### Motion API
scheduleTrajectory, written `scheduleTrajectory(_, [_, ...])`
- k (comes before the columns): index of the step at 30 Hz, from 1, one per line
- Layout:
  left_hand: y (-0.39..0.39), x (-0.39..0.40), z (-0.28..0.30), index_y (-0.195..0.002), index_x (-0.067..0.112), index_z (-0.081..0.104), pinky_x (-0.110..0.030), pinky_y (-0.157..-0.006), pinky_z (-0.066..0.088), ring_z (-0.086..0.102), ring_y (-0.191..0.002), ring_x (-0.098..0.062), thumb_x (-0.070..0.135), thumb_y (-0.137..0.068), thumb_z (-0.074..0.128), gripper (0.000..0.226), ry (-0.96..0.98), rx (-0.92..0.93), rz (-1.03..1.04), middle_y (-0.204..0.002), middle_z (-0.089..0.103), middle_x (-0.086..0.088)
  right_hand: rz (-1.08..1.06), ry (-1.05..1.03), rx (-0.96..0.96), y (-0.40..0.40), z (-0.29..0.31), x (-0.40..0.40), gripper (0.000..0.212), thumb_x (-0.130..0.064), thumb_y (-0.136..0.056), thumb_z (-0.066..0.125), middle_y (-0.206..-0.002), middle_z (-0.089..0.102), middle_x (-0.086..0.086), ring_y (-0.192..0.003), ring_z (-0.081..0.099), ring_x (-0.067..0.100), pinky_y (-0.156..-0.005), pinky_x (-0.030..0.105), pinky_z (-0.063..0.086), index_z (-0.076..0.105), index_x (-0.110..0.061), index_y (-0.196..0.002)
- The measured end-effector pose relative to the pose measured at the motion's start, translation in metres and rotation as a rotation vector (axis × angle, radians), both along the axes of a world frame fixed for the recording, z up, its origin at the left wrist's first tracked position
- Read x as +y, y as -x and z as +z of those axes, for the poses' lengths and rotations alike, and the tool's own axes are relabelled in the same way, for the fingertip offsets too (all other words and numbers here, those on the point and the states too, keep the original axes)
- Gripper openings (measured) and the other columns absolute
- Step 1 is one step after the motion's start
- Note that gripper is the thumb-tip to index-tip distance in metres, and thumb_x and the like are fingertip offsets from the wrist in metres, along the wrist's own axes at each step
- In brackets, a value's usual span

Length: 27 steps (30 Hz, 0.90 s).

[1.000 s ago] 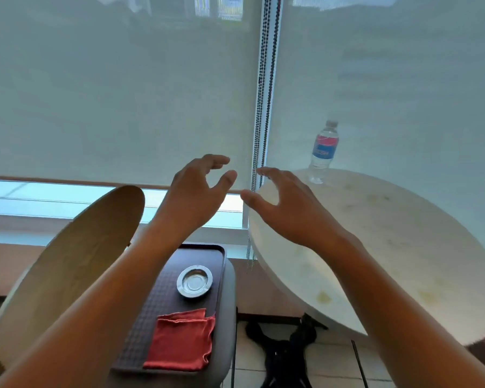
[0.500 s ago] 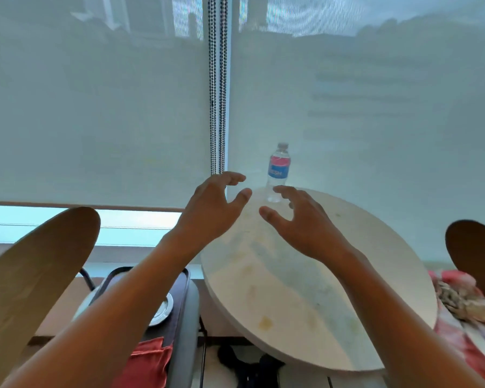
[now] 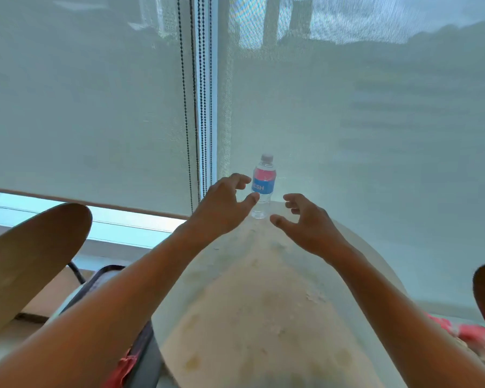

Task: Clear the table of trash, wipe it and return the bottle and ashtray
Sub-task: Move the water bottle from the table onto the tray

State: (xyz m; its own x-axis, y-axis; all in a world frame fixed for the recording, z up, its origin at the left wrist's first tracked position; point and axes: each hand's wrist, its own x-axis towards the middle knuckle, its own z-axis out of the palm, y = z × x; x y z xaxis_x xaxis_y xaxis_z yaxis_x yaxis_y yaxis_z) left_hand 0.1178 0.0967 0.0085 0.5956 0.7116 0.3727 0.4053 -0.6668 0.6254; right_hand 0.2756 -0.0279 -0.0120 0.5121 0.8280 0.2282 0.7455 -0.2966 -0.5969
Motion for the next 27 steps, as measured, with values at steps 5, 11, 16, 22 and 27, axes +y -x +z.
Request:
scheduleTrajectory(5, [-0.039, 0.014, -0.009, -0.138, 0.023, 0.049, -0.038, -0.100, 0.048, 0.058, -0.118, -0.017, 0.045, -0.091, 0.065, 0.055, 0.027, 0.025, 0.086, -0.131, 0.060, 0.000, 0.064, 0.024, 0.090, -0.033, -0.011, 0.028, 0.073, -0.051, -0.086, 0.072, -0.137, 0.059, 0.000, -0.123, 0.056, 0.016, -0.101, 0.031, 0.044, 0.042, -0.020, -0.146])
scheduleTrajectory(11, [-0.074, 0.038, -0.015, -0.143, 0.018, 0.042, -0.038, -0.101, 0.048, 0.058, -0.119, -0.019, 0.049, -0.086, 0.070, 0.071, 0.093, 0.035, 0.164, -0.135, 0.058, -0.005, 0.083, 0.038, 0.189, -0.052, -0.025, 0.070, 0.091, -0.047, -0.083, 0.077, -0.144, 0.054, 0.005, -0.133, 0.050, 0.021, -0.109, 0.037, 0.041, 0.029, -0.015, -0.153])
scheduleTrajectory(16, [-0.091, 0.059, -0.024, -0.144, 0.020, 0.040, -0.043, -0.102, 0.048, 0.055, -0.124, -0.021, 0.060, -0.079, 0.071, 0.083, 0.154, 0.065, 0.158, -0.138, 0.057, -0.005, 0.067, 0.042, 0.297, -0.061, -0.037, 0.098, 0.097, -0.046, -0.078, 0.082, -0.146, 0.053, 0.007, -0.134, 0.050, 0.023, -0.109, 0.034, 0.040, 0.030, -0.014, -0.154])
scheduleTrajectory(22, [-0.099, 0.073, -0.034, -0.135, 0.023, 0.053, -0.027, -0.085, 0.046, 0.061, -0.111, -0.013, 0.067, -0.075, 0.071, 0.076, 0.156, 0.081, 0.112, -0.126, 0.064, 0.002, 0.081, 0.012, 0.315, -0.070, -0.048, 0.114, 0.060, -0.038, -0.075, 0.086, -0.103, 0.064, -0.011, -0.086, 0.056, -0.004, -0.069, 0.012, 0.036, 0.061, -0.019, -0.126])
scheduleTrajectory(27, [-0.099, 0.075, -0.036, -0.127, 0.021, 0.060, -0.022, -0.080, 0.043, 0.062, -0.101, -0.009, 0.064, -0.077, 0.071, 0.067, 0.119, 0.044, 0.084, -0.116, 0.067, 0.005, 0.097, -0.013, 0.300, -0.072, -0.054, 0.118, 0.059, -0.038, -0.073, 0.087, -0.112, 0.068, -0.007, -0.101, 0.062, 0.006, -0.074, 0.012, 0.039, 0.064, -0.023, -0.125])
